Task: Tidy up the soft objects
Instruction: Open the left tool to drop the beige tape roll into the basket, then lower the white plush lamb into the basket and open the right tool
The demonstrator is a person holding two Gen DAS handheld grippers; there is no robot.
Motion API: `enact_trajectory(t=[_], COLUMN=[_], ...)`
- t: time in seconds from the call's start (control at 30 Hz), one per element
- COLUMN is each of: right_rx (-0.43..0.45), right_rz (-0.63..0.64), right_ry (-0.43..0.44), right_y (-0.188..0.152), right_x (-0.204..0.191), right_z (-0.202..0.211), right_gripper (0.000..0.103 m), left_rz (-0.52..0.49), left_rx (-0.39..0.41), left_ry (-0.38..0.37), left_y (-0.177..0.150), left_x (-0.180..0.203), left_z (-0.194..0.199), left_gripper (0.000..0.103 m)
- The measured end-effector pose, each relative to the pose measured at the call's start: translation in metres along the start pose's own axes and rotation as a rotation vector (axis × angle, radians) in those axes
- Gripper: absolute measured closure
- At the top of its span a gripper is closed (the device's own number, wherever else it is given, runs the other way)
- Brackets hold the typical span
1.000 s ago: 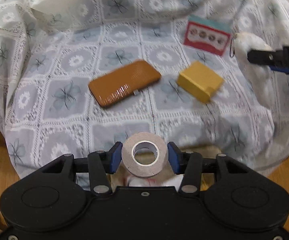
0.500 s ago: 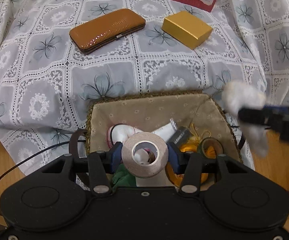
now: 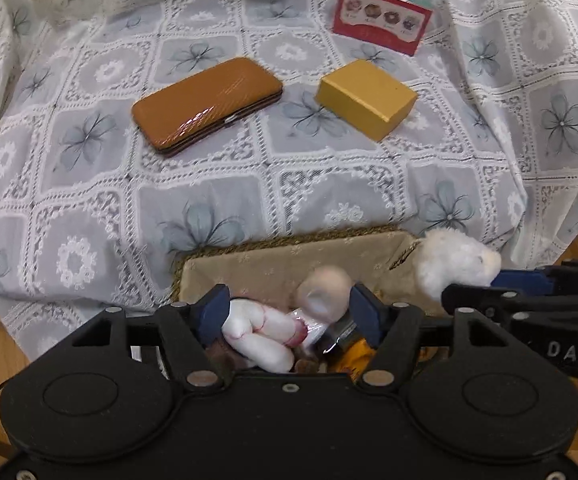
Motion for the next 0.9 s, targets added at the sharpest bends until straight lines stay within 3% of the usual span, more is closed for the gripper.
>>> enact_trajectory(t=[0.43, 0.9], right_rx=[-0.010, 0.036], right_rz=[0.067, 0.070], right_ry=[0.028, -0.058], right_y=[0.000, -0.017], right_x=[-0.018, -0.008], right_z=[0.007, 0.018], right_gripper=[0.056, 0.042], left_rz=[0.044, 0.054], left_rx=[0.022, 0.068], left_ry=[0.102, 0.147], left_y=[-0.010, -0.023], left_x=[-0.025, -0.013], left_z=[0.009, 0.028], left_gripper=[0.037, 0.028])
Point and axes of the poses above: each gripper's, at about its wrist camera, not at the fingertips, and z roughly against the way its jaws point, x to its right, y to its top, the point moved 5 cm from there along -z, roughly the way its jaws point, and after that the axes turned 6 degrees about -x, right-handed, at the moved point
